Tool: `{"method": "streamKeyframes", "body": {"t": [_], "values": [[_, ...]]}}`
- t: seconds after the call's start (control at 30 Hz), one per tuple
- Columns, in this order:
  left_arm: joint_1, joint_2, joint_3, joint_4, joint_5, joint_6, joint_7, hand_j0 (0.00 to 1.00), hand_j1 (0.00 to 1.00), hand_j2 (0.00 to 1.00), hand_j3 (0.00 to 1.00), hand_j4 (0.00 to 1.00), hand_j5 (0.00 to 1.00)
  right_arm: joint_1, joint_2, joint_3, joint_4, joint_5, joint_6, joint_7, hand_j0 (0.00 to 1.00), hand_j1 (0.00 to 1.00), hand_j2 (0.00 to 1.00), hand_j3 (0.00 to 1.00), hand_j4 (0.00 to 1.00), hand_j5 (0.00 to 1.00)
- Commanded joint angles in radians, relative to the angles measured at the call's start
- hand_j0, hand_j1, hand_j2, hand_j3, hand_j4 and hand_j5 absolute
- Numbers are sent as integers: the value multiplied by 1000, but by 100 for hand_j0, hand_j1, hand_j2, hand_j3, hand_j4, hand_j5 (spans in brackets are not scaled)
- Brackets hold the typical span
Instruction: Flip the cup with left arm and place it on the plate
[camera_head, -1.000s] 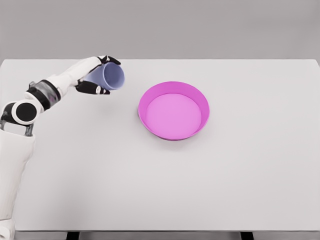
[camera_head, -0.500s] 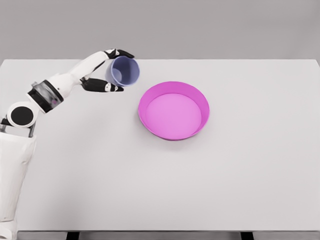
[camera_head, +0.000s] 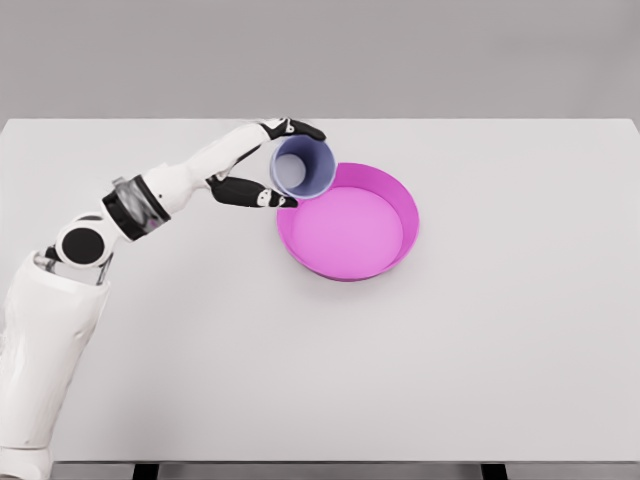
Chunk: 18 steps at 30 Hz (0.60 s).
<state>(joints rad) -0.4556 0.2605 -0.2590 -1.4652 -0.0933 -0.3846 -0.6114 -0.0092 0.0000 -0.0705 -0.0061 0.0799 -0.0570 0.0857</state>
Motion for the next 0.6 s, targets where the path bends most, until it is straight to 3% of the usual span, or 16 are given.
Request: {"method": "streamKeyframes", "body": {"t": [0.0,0.1,0.27,0.57], "values": [[0,-3,-48,-7,29,-5,1,77,77,77,77,77,77,0,0,0,0,0,0,0,100,100,100,100,100,100],[0,-3,-49,-18,93,1,1,77,77,77,77,77,77,0,0,0,0,0,0,0,100,100,100,100,100,100],[2,-7,-51,-6,107,36,1,77,77,77,77,77,77,0,0,0,0,0,0,0,100,100,100,100,100,100],[18,-37,-89,37,-16,33,1,74,74,74,74,74,74,0,0,0,0,0,0,0,100,100,100,100,100,100]]}}
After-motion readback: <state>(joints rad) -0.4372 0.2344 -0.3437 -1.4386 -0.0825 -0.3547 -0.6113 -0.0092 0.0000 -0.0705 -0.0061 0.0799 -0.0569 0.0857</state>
